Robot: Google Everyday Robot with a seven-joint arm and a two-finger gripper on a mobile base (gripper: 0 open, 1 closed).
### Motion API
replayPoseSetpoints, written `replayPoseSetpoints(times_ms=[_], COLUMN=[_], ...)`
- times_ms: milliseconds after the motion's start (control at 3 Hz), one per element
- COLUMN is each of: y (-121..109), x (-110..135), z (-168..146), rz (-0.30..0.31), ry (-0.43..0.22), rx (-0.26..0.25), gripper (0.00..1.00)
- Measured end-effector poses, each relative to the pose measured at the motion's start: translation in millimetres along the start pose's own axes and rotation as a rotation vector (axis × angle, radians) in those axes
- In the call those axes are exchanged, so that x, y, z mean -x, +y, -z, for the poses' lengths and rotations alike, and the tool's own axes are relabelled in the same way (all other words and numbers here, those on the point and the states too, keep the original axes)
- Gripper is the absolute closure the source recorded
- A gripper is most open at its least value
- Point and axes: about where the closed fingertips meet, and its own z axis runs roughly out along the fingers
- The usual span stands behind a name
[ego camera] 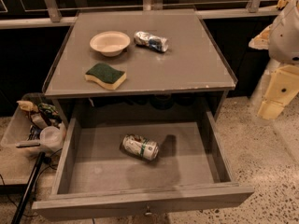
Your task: Pick 7up can from top drawer and place on counter
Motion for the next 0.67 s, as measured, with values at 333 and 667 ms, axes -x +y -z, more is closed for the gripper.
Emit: replayPoseSetpoints(times_ms=[333, 667], y=[0.1, 14.4], x=[0.1, 3.6], z=[0.2, -11.4], rz=[0.000, -0.008], ry=[-0.001, -0.042], rx=[-0.001, 0.022], gripper=[0.00, 0.00])
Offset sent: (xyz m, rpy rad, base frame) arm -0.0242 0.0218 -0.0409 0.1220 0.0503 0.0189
